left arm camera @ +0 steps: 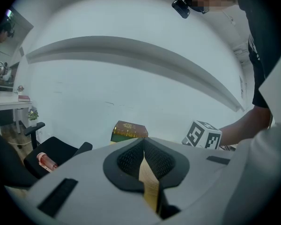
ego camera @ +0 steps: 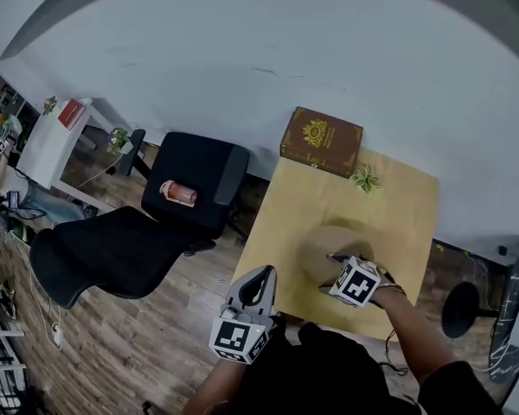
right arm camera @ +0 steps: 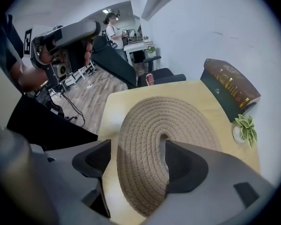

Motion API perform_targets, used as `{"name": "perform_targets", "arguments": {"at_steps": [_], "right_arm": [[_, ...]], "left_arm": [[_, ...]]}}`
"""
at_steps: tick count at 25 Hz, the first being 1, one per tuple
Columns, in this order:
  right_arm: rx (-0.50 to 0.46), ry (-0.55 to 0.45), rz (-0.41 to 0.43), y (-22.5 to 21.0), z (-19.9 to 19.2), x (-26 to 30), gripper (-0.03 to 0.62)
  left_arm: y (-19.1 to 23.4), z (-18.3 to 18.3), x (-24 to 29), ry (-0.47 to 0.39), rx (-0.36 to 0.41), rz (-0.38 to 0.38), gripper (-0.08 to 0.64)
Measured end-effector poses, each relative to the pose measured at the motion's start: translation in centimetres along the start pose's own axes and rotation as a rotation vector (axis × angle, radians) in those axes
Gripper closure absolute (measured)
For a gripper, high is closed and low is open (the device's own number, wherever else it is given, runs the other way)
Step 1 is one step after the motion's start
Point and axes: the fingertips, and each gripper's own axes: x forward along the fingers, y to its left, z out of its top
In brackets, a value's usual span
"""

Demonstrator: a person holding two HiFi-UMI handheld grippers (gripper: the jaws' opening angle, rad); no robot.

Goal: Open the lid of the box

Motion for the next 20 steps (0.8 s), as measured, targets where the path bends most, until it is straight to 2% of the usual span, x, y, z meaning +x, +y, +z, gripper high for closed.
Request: {"name": "perform_targets", "arguments": {"at_steps": [10, 20], "right_arm": [[0.005, 0.078, 0.016, -0.1, -0.3, 1.6, 0.208], [-0.029, 0.105, -0.004, 0.2, -0.2, 1.7, 0.255]], "left_arm": [[-1.0, -1.9, 0.1, 0.036, -0.079, -0.051, 0.538], [-0.2, -0.2, 0.1, 0.004, -0.070, -0.048, 0.538]]}}
